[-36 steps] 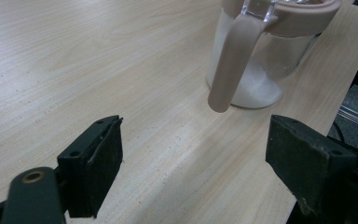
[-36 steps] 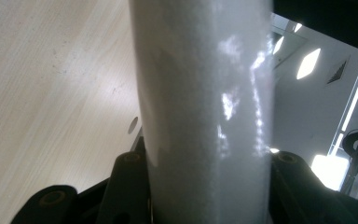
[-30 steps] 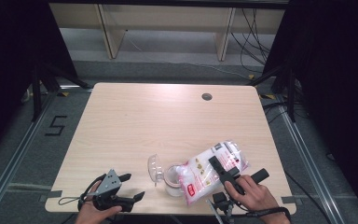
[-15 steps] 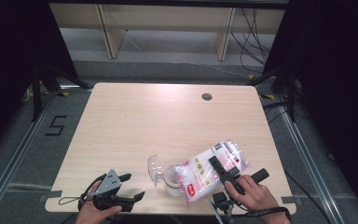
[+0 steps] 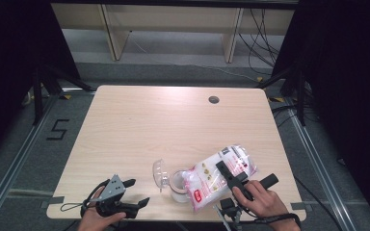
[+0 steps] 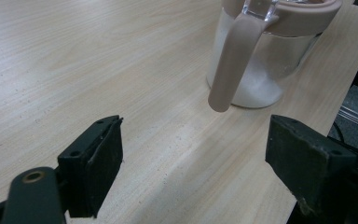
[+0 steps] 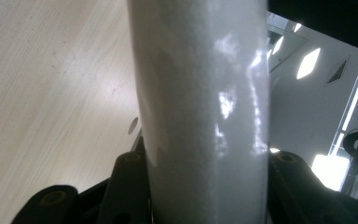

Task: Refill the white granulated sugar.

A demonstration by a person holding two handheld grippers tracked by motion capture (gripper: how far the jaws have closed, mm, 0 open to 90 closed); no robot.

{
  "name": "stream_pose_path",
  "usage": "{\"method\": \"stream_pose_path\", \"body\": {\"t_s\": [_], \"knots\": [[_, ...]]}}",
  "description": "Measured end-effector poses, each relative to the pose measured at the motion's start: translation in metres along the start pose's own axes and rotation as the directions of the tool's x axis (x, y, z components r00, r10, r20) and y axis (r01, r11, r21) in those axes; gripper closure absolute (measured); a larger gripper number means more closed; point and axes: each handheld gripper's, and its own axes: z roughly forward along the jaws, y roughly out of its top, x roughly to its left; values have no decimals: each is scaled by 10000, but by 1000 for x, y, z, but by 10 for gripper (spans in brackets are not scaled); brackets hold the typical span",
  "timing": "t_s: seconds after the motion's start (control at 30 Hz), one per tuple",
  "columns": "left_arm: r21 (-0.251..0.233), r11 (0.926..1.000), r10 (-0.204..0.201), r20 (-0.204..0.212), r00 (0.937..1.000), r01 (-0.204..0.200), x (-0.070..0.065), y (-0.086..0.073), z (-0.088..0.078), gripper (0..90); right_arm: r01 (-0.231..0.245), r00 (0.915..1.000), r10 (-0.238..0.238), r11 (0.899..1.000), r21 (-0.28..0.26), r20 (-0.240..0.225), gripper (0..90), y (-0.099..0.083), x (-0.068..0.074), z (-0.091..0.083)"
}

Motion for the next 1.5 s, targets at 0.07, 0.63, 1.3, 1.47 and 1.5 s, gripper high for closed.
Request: {"method": "stream_pose_path", "body": {"t_s": [0.07, 0.63, 1.3, 1.47, 1.5], "knots": [[-9, 10000, 3, -3, 10000, -3, 0, 0, 0, 184, -40, 10000, 40, 10000, -2, 38, 649, -1, 0, 0], [-101, 9999, 95, 5, 10000, -95, 0, 0, 0, 184, -11, 9999, 11, 10000, -17, 143, 651, -2, -2, -5], [-76, 9999, 91, -3, 10000, -91, 0, 0, 0, 184, 60, 9996, -54, 9997, -231, 267, 651, 2, -6, -8], [-105, 9999, 102, 22, 9999, -102, 0, 0, 0, 184, 345, 9991, -337, 9990, -278, 262, 652, 1, -9, -8], [-38, 9999, 154, -1, 9999, -154, 0, 1, -1, 184, 321, 9994, -317, 9993, -205, 168, 651, 1, -9, -8]]}}
